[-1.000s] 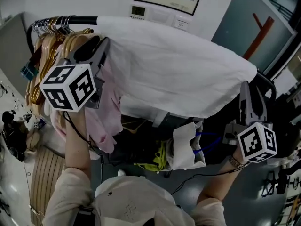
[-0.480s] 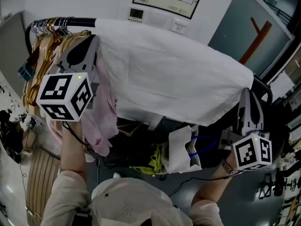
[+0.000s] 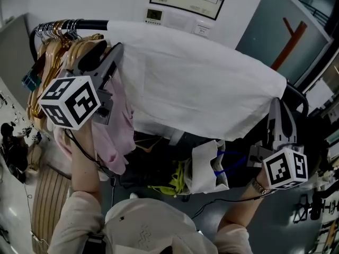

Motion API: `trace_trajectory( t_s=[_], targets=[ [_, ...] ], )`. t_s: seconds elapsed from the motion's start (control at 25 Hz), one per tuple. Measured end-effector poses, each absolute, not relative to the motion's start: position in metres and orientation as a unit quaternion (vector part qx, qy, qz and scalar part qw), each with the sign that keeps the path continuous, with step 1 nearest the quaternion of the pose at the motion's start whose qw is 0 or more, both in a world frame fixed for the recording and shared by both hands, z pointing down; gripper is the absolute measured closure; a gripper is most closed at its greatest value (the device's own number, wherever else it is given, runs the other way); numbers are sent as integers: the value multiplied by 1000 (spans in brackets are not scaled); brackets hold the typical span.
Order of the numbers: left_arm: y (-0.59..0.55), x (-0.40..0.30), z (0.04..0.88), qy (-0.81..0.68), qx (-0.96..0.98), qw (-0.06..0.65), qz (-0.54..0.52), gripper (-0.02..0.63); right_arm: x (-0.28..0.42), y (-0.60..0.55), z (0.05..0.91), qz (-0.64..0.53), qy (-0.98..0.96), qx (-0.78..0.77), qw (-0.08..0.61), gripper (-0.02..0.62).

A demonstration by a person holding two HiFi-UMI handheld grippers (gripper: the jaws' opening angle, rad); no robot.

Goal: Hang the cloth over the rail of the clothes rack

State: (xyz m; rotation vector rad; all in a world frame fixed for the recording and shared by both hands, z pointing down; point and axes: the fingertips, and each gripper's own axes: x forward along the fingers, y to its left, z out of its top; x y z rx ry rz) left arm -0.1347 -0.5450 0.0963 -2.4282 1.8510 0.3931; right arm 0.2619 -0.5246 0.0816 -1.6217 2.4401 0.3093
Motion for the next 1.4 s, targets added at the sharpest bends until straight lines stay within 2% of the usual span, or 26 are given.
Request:
trace_trajectory(
  t_s=[0.16,0.2,0.24,0.32,0.6,0.88,0.92,1.0,1.08,1.32,1.36,1.4],
  targets=[
    [-549,-132,97,573,-807,23,142,428,261,-526,84,103,821,-555,90,569],
    [-550,-131,96,569,-808,20,150,486,260,-526,84,102,821,-555,89,569],
    [-550,-130,95,569,-808,19,154,589,260,-526,85,102,821,-555,89,569],
    [-547,-130,95,574,-805,24,148,592,259,-524,85,104,821,-555,88,569],
    [-546,-146,76,597,-791,62,121,592,246,-525,84,109,827,-545,83,569],
    [-538,-138,76,657,-734,130,114,586,251,-529,93,112,815,-562,91,567],
    [-538,-140,76,664,-727,130,116,576,250,-530,94,114,811,-567,91,563],
    [-534,-147,77,687,-705,133,118,476,250,-529,96,117,805,-574,98,508],
    [-525,-159,78,717,-670,148,123,434,255,-523,95,117,795,-582,123,497],
    [-474,-176,79,760,-581,209,204,434,263,-472,83,186,782,-535,260,501],
    [-463,-173,82,757,-574,222,218,436,257,-465,90,192,787,-525,261,552],
    [-453,-167,86,750,-574,237,226,440,250,-460,100,193,791,-522,252,574]
  ],
)
